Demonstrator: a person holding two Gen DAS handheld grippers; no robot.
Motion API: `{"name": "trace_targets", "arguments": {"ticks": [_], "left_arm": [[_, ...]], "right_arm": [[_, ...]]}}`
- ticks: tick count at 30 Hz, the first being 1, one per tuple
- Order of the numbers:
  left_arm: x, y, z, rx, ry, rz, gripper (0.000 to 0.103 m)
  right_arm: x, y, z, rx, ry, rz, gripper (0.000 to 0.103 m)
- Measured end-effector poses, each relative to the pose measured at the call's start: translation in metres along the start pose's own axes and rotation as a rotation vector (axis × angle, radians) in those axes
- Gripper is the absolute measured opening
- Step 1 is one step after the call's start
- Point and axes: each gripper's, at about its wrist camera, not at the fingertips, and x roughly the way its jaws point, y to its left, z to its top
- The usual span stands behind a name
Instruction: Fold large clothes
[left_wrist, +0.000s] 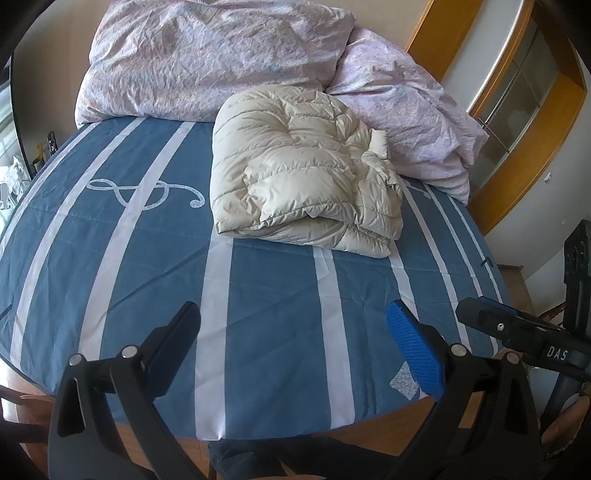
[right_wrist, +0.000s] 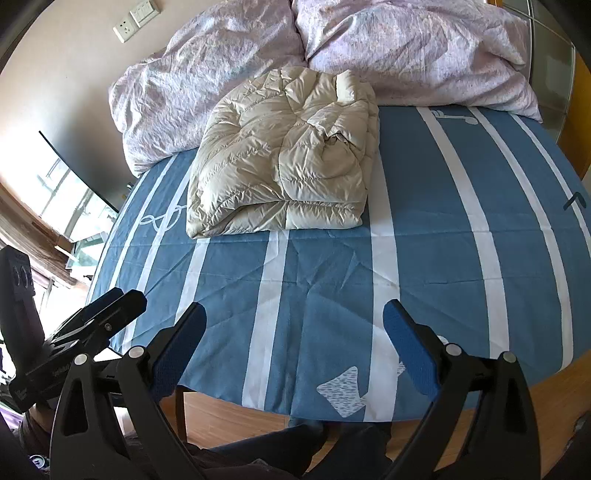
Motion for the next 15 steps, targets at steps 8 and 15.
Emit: {"name": "trace_targets", "arguments": {"ticks": [8, 15], "left_arm": [[-0.0011, -0.0011, -0.0003, -0.001, 0.001, 0.000, 0.101], [-0.0011, 0.0000, 0.0002, -0.001, 0.000, 0.000, 0.101]], "right_arm": [[0.0007, 0.0024, -0.0018, -0.002, 0.002, 0.001, 0.098], [0.0009, 0.0042, -0.0021, -0.007, 0.001, 0.005, 0.098]]}}
